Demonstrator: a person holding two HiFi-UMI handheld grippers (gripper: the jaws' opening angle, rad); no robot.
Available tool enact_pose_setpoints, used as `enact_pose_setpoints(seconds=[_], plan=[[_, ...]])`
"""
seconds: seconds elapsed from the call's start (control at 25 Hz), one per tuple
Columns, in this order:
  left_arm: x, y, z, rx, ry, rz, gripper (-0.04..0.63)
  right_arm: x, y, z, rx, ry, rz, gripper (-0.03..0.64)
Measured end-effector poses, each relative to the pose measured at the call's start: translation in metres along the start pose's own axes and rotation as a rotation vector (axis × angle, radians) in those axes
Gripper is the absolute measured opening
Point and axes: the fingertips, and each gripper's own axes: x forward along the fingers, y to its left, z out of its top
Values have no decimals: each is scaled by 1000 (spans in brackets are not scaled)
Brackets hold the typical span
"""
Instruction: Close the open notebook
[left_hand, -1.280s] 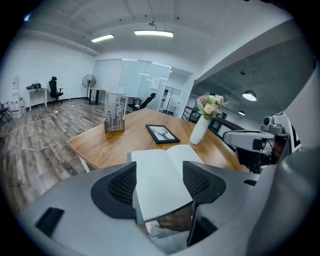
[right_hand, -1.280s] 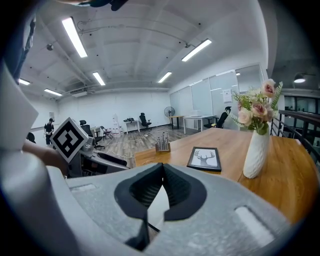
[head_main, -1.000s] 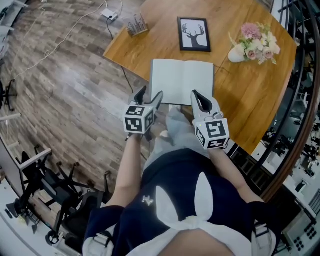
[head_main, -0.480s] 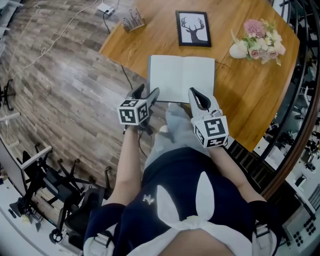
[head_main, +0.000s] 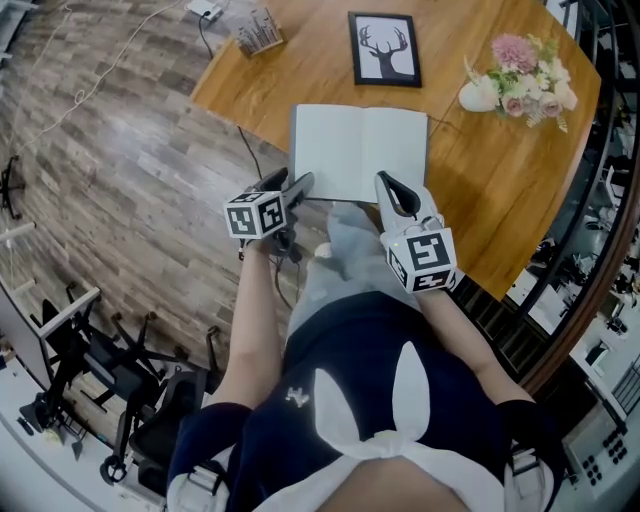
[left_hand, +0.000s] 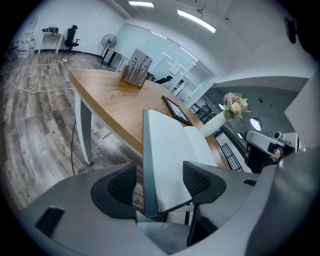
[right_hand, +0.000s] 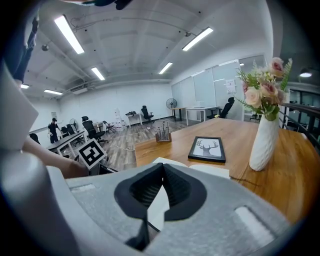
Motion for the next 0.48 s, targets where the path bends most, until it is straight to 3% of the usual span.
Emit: enact_pose_setpoints(seconds=[0.32, 0.48], plan=[[11, -2, -9, -76, -6, -108, 277, 1, 1, -8, -11, 17, 13, -2], [7, 4, -8, -99, -28, -97, 179, 2, 3, -9, -18, 21, 19, -2]])
